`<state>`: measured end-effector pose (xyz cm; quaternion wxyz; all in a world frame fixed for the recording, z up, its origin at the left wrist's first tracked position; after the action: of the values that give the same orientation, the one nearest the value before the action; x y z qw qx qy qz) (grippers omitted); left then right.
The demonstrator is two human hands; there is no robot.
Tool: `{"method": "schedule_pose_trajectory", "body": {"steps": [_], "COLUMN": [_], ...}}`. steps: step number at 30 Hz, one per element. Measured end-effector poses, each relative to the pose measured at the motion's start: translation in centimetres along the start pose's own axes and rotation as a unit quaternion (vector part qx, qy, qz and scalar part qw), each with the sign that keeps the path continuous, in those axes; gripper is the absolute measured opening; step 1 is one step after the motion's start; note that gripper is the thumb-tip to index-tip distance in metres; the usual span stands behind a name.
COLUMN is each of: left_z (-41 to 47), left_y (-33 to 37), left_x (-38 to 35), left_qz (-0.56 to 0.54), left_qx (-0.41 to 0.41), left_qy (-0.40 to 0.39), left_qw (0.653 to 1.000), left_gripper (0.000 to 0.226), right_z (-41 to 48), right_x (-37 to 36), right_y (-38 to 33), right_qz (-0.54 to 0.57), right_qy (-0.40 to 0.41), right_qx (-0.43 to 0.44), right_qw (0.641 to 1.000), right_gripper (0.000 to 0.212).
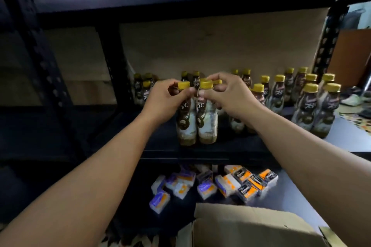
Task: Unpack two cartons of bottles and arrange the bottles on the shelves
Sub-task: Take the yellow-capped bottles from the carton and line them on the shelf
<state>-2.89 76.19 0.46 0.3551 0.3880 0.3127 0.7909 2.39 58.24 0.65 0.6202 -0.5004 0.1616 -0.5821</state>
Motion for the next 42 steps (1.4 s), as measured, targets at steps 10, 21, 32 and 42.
{"method": "schedule_pose_trajectory", "body": {"steps": [10,21,32,42], "left_z": [4.1,3.7,3.9,5.5], "left_y": [-7.4,-7.1,-7.8,-9.0], "left_x": [-1.5,-1.6,-1.1,1.3], "left_qz": [0.082,0.068,0.054,0.116], "left_qx": [0.004,-0.031,-0.035,-0.037], "left_qy": [-0.030,-0.057,-0.066,-0.053], "left_qw": [0.996,0.996,0.996,0.991], "left_gripper": [0.032,0.029,0.039,0.036], "right_z": [4.0,3.7,3.6,5.0], "right_x": [-4.0,-4.9,-5.0,-6.0], "right_y": [7.4,7.3,7.0,7.2], "right_qz": [-0.067,-0.055,-0.037,-0.013], "right_qy": [0.034,0.042,0.043,0.024], "right_qx": [-0.035,-0.043,-0.034,-0.041], "right_qw": [0.997,0.997,0.998,0.999], "right_gripper": [0.038,0.042,0.043,0.039]}}
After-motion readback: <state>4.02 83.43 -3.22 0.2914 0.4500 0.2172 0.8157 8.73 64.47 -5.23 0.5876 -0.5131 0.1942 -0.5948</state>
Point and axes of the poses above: each hand's wrist, its own z-axis towards the middle knuckle, its own x-axis out of the back of the hand, y = z × x, the point moved 8 cm from there along z, towards the middle knuckle, and after that the axes turned 2 degrees about x, right-handed, at the moved point
